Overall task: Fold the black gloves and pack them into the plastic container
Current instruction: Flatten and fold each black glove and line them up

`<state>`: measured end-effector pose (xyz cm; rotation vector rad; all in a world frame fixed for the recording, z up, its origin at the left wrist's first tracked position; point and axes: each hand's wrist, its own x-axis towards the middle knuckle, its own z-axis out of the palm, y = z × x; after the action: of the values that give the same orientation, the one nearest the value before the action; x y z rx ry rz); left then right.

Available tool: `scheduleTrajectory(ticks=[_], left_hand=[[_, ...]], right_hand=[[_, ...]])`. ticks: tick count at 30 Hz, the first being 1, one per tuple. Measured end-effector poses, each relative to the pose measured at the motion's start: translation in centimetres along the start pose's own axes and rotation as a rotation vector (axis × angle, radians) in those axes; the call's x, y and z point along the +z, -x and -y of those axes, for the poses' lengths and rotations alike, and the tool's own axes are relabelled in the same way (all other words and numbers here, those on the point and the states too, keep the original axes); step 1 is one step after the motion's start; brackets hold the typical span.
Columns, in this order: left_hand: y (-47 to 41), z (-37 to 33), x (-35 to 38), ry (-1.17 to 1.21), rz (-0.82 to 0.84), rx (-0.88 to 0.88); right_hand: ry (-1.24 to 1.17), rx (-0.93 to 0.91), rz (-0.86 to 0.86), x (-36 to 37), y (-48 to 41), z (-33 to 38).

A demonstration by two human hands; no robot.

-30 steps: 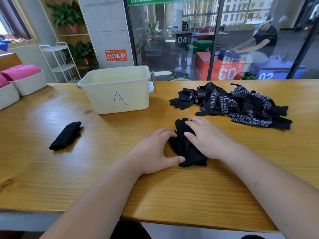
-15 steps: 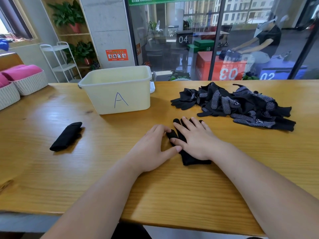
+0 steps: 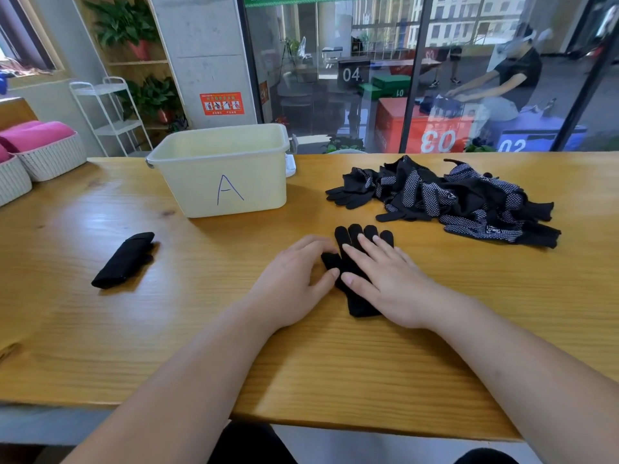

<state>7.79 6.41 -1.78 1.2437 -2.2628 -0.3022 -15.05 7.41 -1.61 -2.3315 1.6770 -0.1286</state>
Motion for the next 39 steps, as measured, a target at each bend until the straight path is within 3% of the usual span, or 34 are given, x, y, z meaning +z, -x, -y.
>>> scheduleTrajectory(ticks=[3, 9, 17, 22, 33, 39], left_hand=[[0.3, -0.6, 0.2, -0.015, 0.051, 0.068], [0.4, -0.7, 1.0, -0.191, 0.237, 0.086], [0.6, -1.0, 0.0, 0.071, 0.062, 0.215], [0.5, -1.2, 0.2, 0.124, 0.172, 0.231], [0.5, -1.0, 0.0, 0.07, 0.133, 0.195], [0.4, -1.0, 0.1, 0.02, 0.1, 0.234]], right_hand=[[-0.053, -0.005, -0.013, -1.3, 1.3, -1.0], [0.114, -0.006, 0.035, -0.2, 4.6, -2.6], [-0.179, -0.215, -0.159, -1.0, 6.6, -4.0], [-0.198, -0.271, -0.312, -1.0, 6.4, -4.2], [-0.067, -0.272, -0.384, -0.5, 6.1, -4.2], [0.127, -0.315, -0.466, -0.1, 5.7, -3.5]])
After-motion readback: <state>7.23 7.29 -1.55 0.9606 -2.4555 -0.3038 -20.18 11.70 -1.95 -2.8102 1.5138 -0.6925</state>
